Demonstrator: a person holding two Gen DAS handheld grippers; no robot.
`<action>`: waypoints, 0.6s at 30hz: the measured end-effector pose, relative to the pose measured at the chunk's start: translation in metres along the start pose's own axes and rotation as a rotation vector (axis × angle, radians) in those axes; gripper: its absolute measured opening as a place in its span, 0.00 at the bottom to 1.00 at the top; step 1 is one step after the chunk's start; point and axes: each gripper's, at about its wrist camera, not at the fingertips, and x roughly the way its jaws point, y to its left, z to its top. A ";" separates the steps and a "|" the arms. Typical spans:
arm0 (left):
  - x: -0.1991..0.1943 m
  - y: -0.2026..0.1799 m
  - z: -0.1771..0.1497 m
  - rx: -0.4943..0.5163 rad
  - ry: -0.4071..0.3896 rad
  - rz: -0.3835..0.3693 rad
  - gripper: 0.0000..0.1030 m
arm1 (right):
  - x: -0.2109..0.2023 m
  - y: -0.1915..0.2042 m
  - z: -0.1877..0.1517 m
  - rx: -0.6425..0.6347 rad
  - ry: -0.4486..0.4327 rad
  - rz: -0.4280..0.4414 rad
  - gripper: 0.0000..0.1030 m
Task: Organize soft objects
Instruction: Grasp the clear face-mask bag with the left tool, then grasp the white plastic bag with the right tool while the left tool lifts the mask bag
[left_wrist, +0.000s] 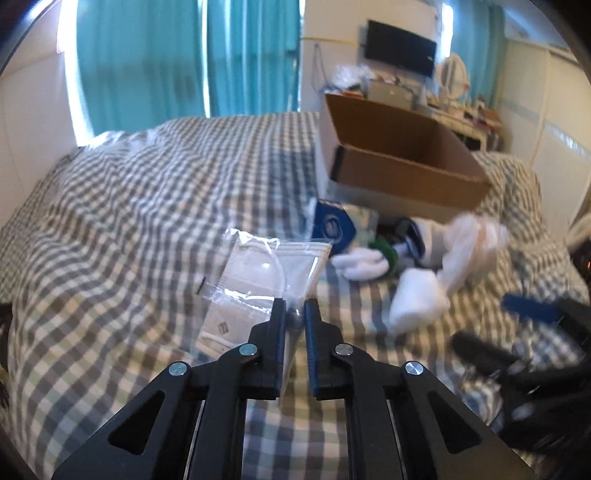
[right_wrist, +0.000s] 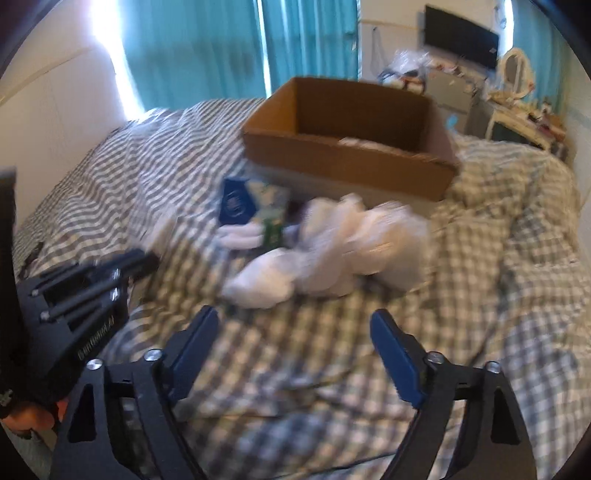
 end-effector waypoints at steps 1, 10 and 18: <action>-0.002 0.004 0.002 -0.019 -0.004 -0.003 0.09 | 0.005 0.006 0.001 -0.008 0.013 0.009 0.73; 0.008 0.025 0.003 -0.117 0.049 -0.032 0.09 | 0.044 0.028 0.013 0.023 0.039 0.001 0.59; 0.012 0.024 0.001 -0.115 0.074 -0.033 0.09 | 0.054 0.029 0.012 0.038 0.035 -0.034 0.19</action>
